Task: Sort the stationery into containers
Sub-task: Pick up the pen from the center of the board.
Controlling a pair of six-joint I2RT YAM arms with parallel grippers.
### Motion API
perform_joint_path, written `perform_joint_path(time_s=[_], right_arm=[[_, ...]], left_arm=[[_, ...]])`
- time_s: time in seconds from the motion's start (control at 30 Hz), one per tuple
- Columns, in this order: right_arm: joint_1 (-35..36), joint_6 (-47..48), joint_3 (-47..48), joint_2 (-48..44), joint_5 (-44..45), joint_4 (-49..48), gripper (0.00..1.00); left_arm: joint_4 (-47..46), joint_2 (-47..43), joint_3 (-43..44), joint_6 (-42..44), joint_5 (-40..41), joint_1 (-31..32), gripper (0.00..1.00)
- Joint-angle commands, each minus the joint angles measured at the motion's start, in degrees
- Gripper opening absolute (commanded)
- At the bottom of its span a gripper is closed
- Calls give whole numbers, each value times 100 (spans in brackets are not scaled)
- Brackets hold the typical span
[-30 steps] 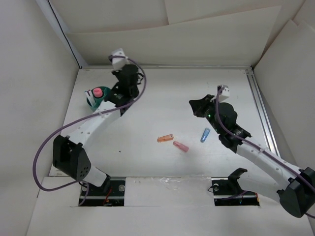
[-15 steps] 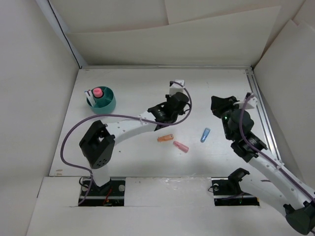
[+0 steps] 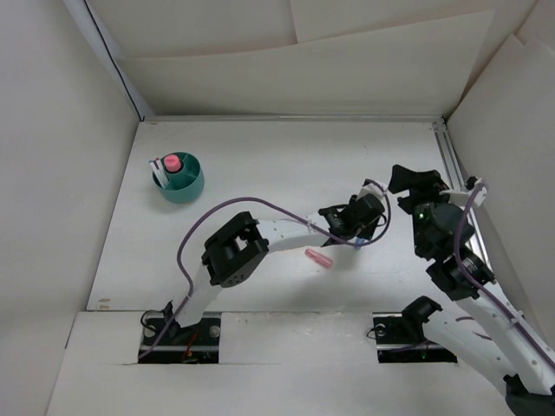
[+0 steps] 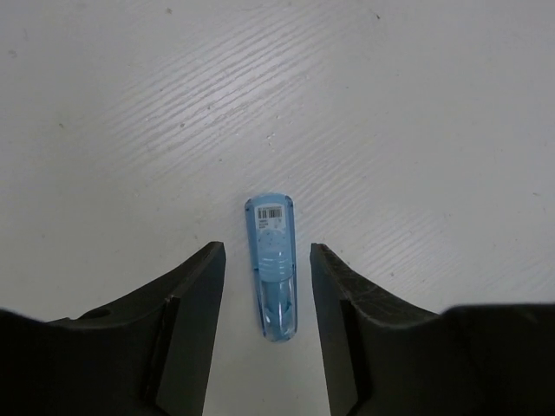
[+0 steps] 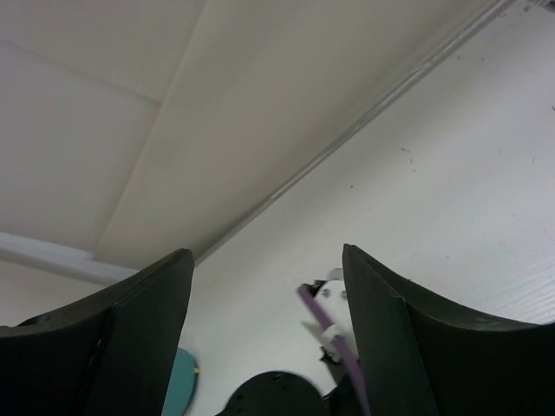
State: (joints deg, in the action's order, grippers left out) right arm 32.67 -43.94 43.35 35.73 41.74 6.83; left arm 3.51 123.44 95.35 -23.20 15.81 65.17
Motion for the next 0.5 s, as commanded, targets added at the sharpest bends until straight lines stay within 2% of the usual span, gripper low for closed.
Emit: perform_joint_path(time_s=[0.0, 0.1, 0.47], right_arm=[[-32, 34, 367, -259, 195, 187, 76], [-32, 35, 367, -460, 256, 187, 76], [-32, 228, 420, -329, -200, 29, 76]], left_arm=[[246, 154, 598, 70, -455, -83, 41], [247, 295, 782, 70, -509, -83, 46], [721, 953, 1407, 316, -386, -83, 44]])
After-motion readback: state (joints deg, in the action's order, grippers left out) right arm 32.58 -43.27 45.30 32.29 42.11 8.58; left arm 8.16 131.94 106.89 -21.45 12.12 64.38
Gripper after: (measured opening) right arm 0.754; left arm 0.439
